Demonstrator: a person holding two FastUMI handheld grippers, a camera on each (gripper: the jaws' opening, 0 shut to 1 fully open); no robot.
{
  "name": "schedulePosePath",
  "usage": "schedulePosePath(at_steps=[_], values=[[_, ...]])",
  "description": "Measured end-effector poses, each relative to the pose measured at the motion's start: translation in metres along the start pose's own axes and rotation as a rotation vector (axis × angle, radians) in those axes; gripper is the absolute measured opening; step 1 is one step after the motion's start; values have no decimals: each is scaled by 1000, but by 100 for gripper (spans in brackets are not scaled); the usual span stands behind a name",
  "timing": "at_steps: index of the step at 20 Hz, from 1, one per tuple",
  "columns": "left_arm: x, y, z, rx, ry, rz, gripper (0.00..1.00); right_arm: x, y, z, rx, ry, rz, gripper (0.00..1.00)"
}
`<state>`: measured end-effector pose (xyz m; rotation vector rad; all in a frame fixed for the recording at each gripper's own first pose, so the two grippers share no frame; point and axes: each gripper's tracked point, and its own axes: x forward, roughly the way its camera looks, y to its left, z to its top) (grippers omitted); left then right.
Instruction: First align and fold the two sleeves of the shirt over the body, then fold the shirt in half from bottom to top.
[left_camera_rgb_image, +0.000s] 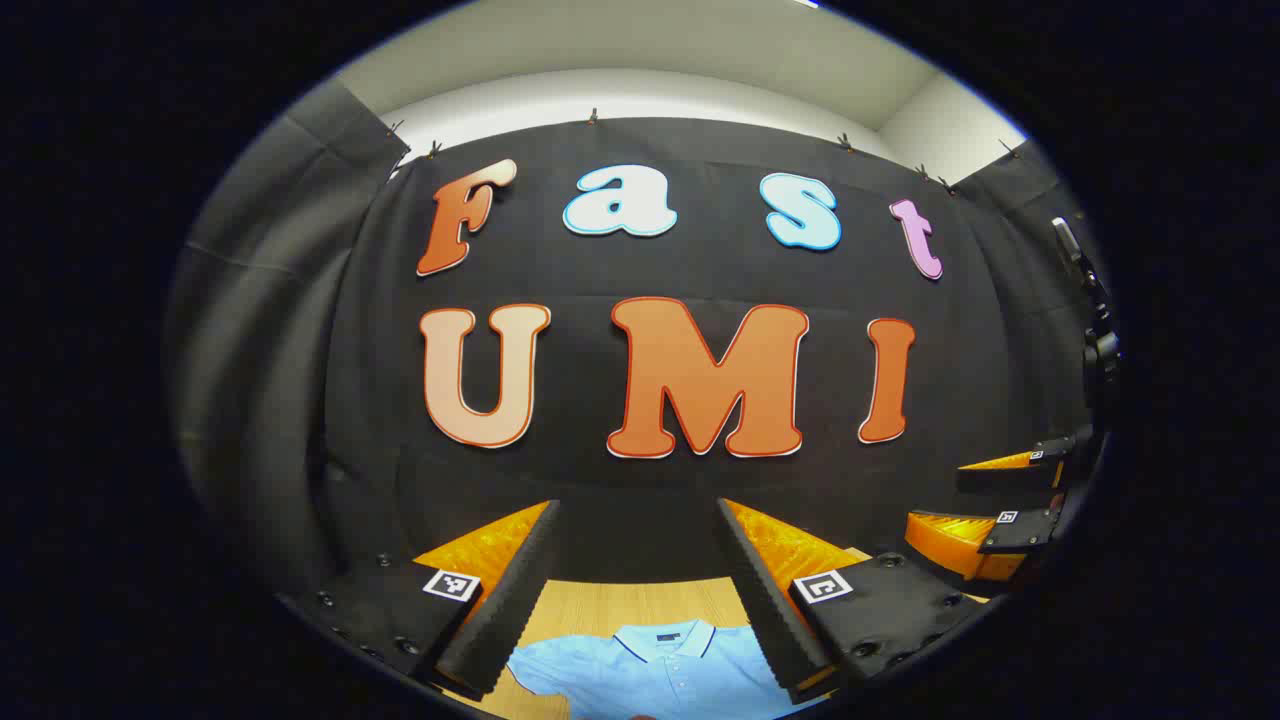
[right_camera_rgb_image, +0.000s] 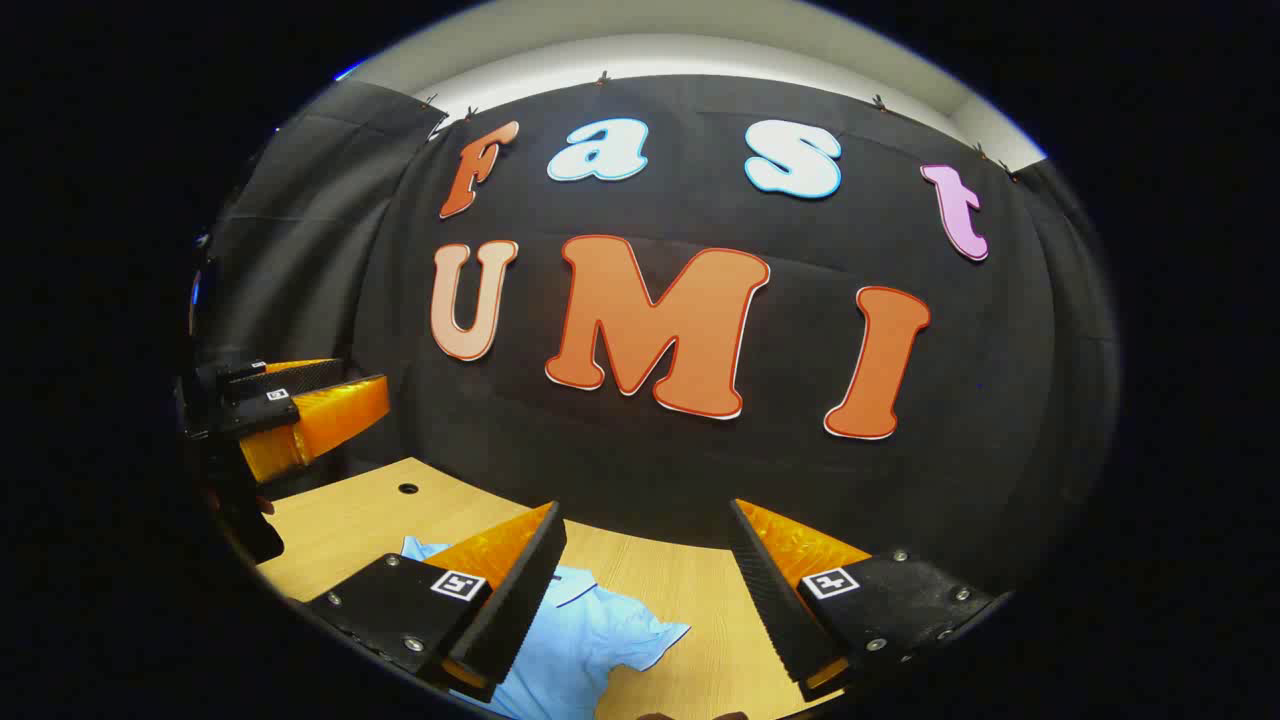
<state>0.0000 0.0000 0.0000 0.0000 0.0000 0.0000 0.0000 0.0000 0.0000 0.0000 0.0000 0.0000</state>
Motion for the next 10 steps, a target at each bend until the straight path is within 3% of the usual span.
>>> schedulePosePath(at_steps=[5, 6, 10], values=[[-5, -10, 18, 5, -62, -58, 100, 0, -9, 0, 45, 1, -57, 99], [-9, -10, 20, 3, -66, -71, 96, -2, -8, -2, 55, 10, -55, 99], [-20, -6, 15, -26, -62, -95, 95, -9, -14, -13, 60, 37, -95, 99]])
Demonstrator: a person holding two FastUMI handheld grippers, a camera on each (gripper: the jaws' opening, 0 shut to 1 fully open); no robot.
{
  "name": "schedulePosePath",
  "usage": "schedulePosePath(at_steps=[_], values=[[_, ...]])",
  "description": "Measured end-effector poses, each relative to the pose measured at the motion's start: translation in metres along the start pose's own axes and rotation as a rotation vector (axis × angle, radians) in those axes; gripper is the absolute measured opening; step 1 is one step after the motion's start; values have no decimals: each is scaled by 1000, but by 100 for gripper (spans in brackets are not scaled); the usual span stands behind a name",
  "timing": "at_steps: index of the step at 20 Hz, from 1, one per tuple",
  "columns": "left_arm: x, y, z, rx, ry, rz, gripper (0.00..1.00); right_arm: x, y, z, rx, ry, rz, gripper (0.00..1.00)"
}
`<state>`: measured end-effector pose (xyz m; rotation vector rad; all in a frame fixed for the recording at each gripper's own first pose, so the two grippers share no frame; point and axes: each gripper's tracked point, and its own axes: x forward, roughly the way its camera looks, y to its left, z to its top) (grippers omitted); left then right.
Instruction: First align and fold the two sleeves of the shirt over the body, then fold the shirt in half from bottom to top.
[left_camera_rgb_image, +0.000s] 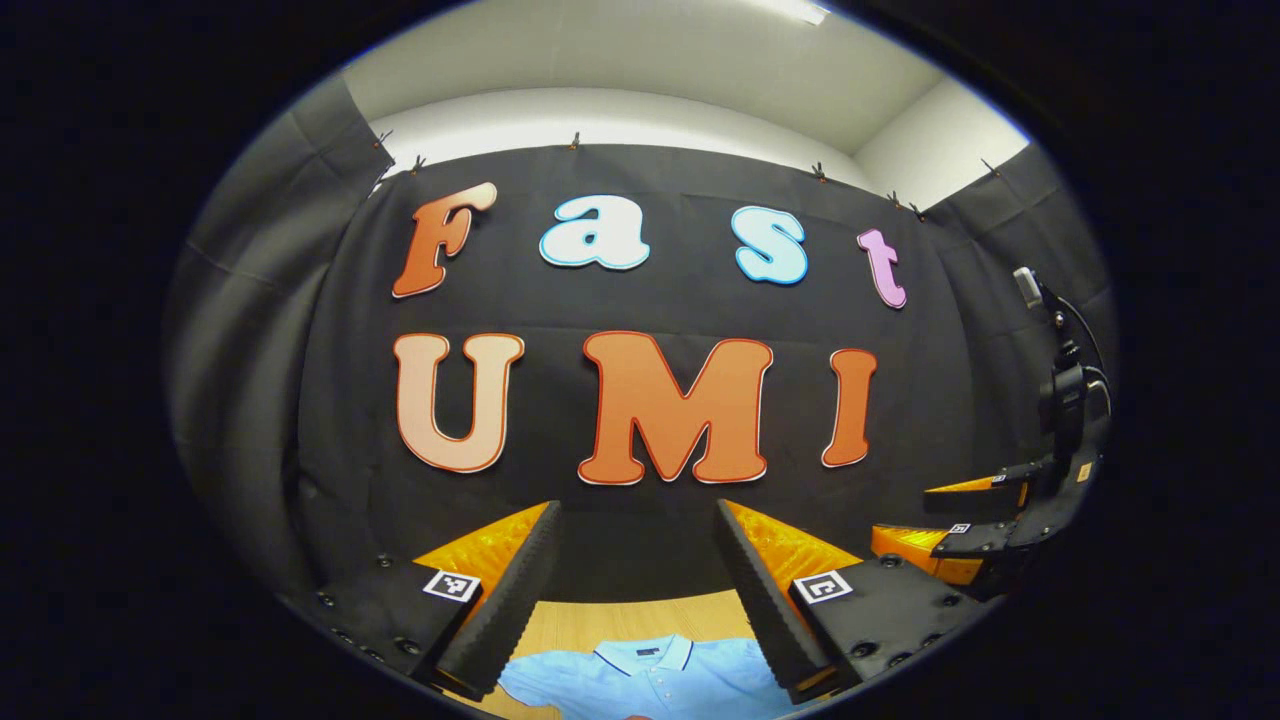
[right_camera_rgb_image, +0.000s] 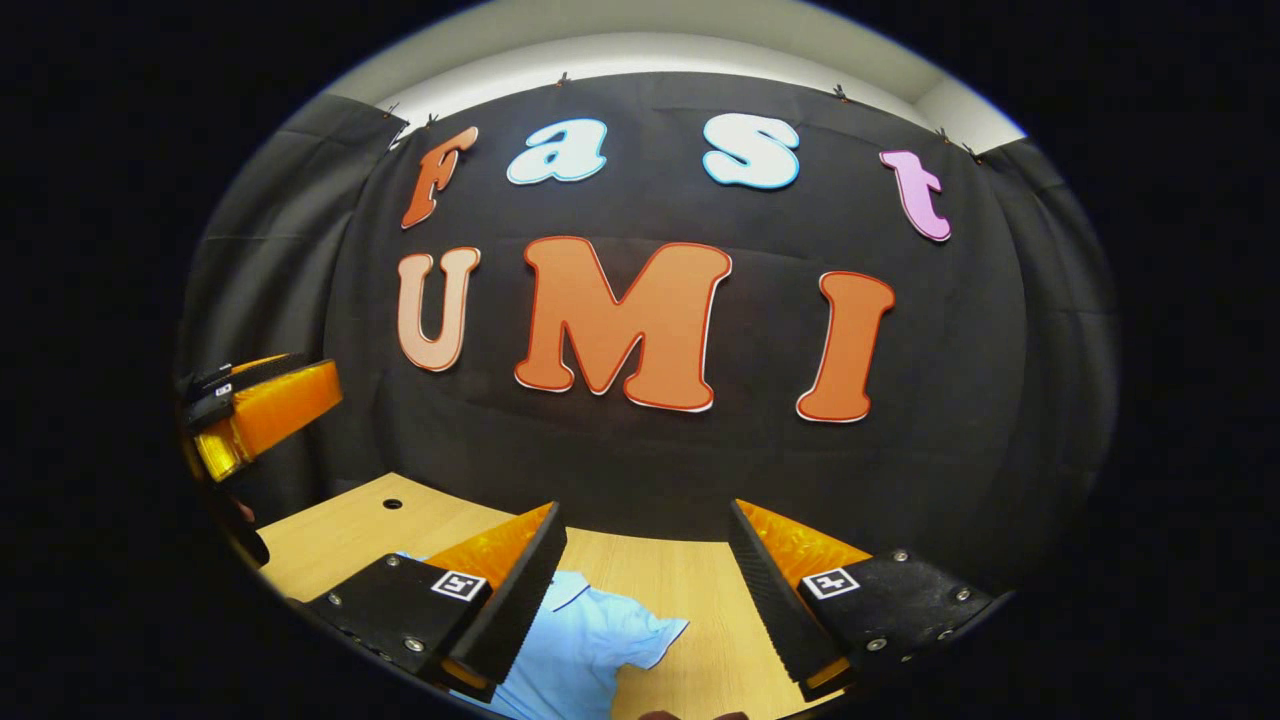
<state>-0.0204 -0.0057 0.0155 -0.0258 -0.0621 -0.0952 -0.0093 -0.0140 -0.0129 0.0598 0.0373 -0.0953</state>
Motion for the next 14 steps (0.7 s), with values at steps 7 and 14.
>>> schedulePosePath(at_steps=[7, 14], values=[[-11, -5, -2, 46, 15, 2, 95, 11, -13, -46, -10, 120, -16, 99], [-9, -6, 3, 112, 5, 98, 95, 55, -31, -123, 40, 360, 3, 99]])
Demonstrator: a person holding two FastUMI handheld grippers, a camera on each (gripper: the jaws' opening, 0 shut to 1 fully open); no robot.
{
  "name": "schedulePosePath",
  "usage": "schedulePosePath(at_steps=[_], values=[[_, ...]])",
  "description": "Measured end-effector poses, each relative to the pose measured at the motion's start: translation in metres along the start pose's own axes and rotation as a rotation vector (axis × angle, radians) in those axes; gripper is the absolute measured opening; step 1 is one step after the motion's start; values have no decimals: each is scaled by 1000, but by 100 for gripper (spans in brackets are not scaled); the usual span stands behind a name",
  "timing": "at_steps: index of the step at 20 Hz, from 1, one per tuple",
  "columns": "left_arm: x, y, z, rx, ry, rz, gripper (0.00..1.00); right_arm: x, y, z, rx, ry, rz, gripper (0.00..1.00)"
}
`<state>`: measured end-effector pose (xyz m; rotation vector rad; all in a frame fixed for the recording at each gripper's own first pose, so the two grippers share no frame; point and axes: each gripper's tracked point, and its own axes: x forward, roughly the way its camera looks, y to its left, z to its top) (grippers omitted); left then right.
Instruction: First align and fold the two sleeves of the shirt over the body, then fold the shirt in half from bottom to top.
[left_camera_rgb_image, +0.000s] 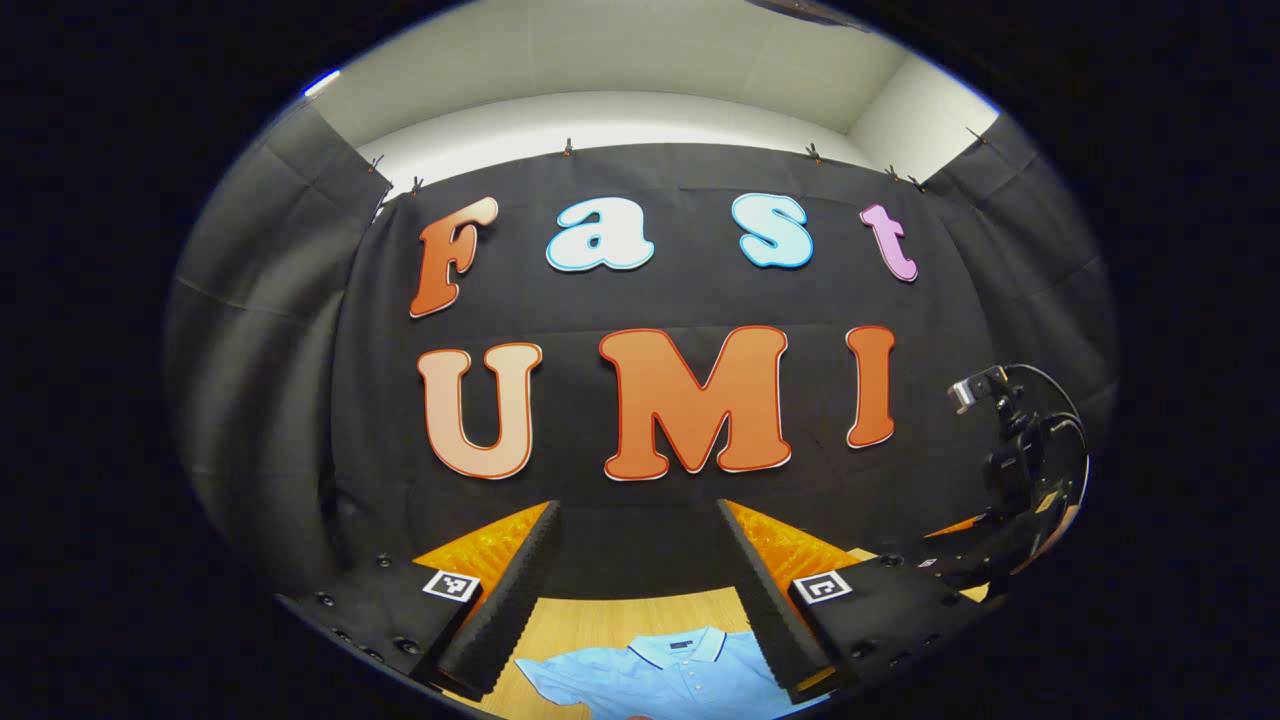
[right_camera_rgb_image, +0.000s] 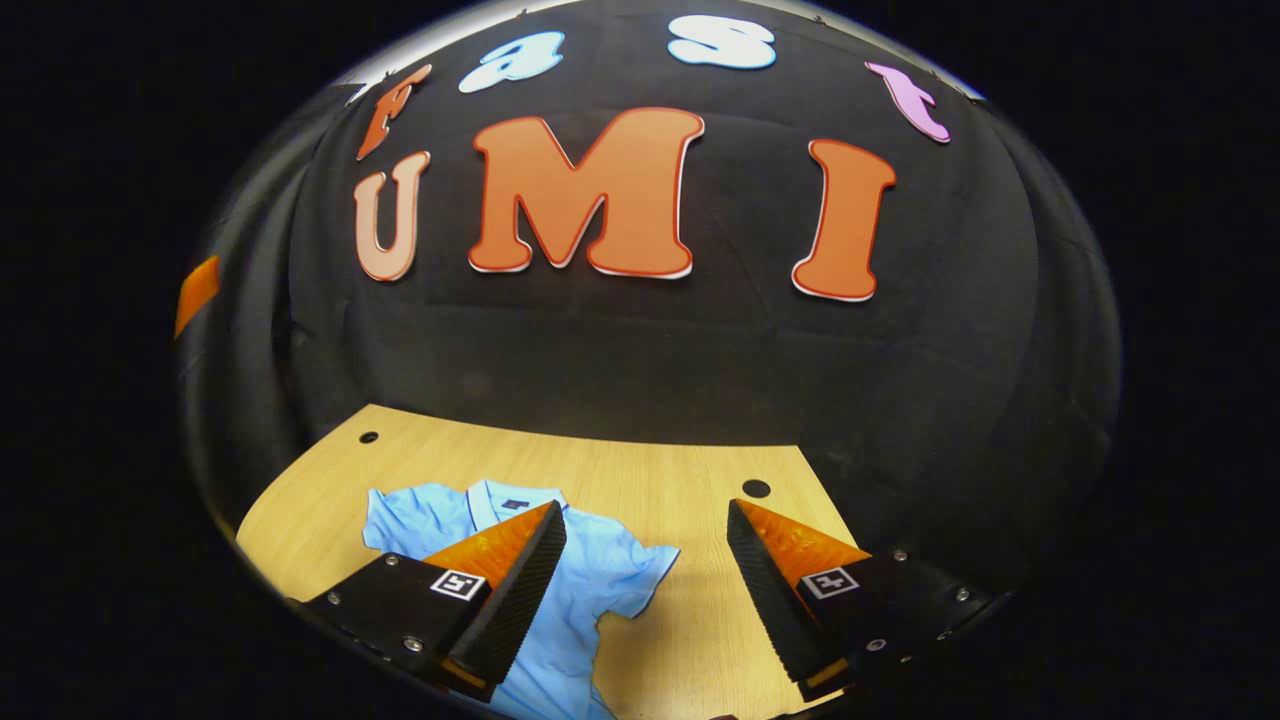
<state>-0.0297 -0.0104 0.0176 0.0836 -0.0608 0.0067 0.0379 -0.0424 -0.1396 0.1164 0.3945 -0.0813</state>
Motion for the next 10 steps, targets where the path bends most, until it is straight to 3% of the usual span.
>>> schedulePosePath(at_steps=[5, 10], values=[[8, -4, -32, -34, 79, 31, 98, 48, -10, -31, 1, 142, 24, 99], [10, 4, -43, -10, 122, 82, 95, 86, -14, -76, -26, 313, 35, 98]])
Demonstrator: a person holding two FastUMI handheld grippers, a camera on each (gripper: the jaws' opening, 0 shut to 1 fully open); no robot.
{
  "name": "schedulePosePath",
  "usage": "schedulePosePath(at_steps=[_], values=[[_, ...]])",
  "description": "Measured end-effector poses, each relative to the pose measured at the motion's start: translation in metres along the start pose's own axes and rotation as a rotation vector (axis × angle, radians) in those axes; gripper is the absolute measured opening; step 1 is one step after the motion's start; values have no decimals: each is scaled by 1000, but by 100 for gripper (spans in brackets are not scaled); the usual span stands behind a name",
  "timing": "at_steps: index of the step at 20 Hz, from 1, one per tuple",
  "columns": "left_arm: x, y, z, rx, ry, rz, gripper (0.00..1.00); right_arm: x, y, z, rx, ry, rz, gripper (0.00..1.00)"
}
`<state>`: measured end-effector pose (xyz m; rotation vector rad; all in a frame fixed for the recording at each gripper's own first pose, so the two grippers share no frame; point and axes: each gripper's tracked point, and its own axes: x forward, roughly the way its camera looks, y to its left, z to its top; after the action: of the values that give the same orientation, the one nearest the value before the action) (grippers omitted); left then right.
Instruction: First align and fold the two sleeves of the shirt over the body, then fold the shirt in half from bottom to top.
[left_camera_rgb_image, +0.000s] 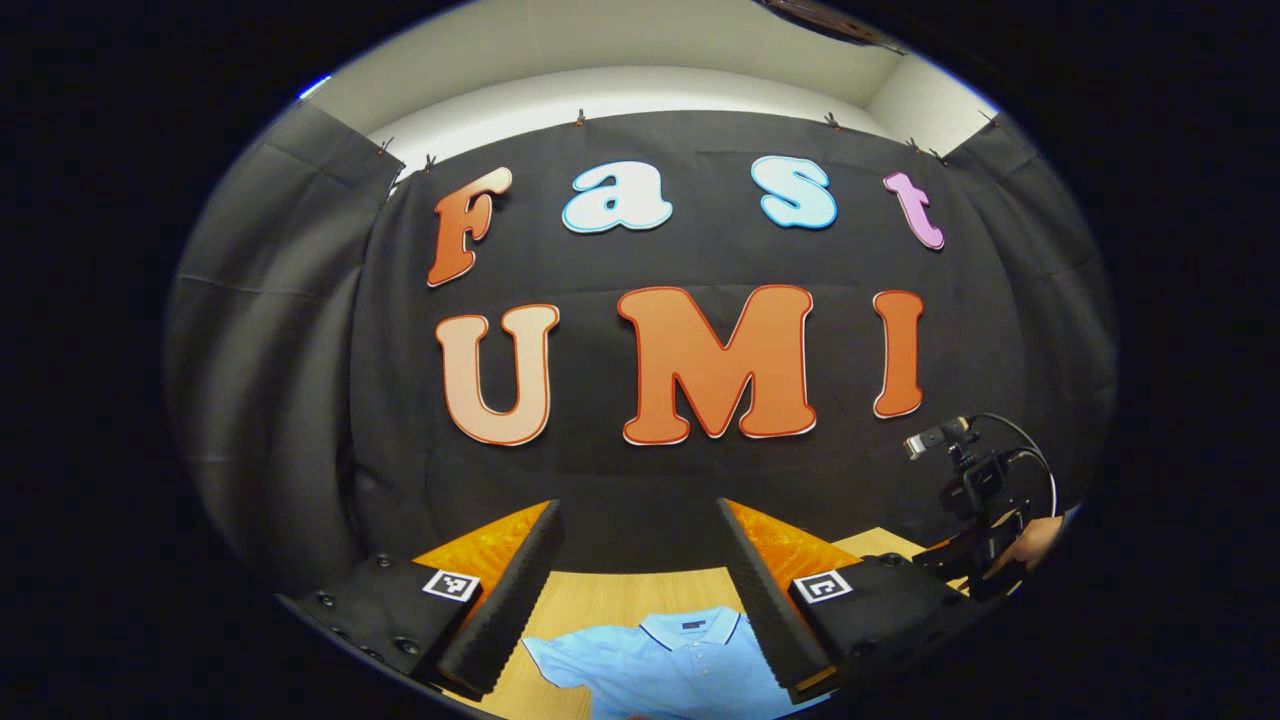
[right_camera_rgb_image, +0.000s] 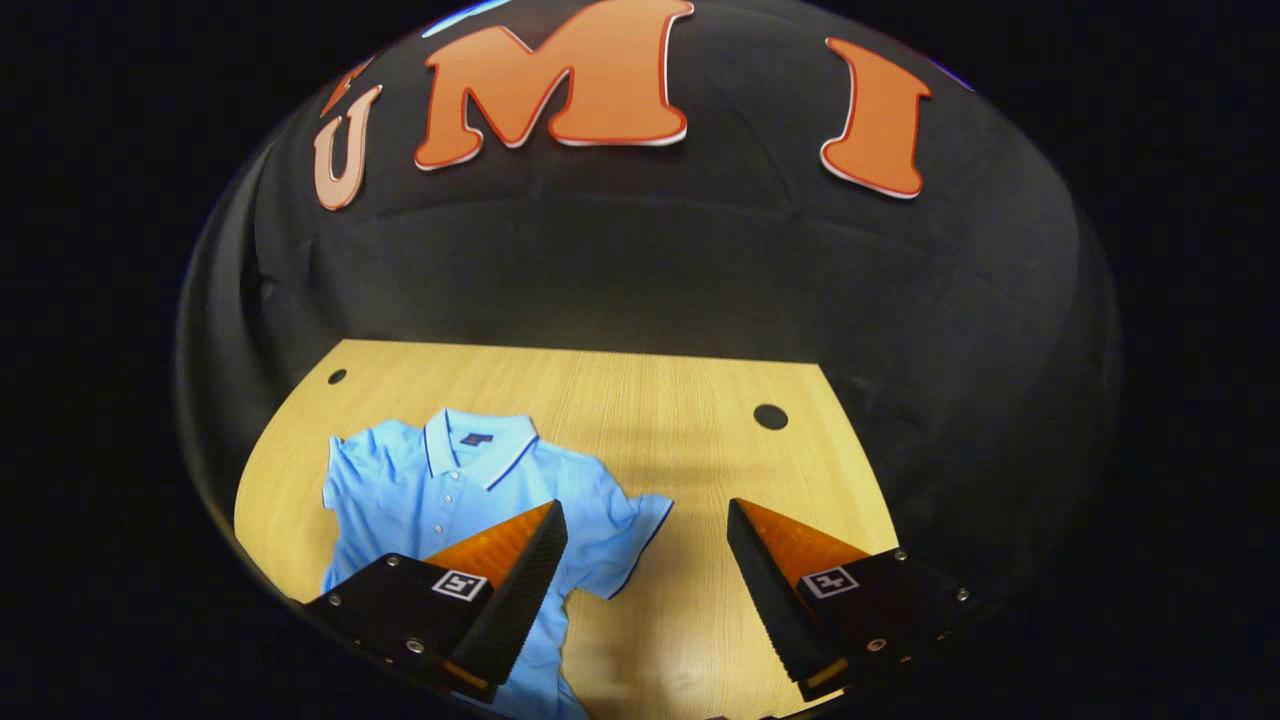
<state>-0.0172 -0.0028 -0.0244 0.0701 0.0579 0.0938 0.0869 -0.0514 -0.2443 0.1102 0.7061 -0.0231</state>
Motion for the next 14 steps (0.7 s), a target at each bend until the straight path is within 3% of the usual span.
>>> schedulePosePath(at_steps=[6, 14], values=[[1, 0, -11, 14, 40, 47, 98, 47, 4, -36, -48, 162, 15, 98], [-5, -2, 1, 98, 27, 97, 96, 98, 4, -77, -47, 344, 21, 84]])
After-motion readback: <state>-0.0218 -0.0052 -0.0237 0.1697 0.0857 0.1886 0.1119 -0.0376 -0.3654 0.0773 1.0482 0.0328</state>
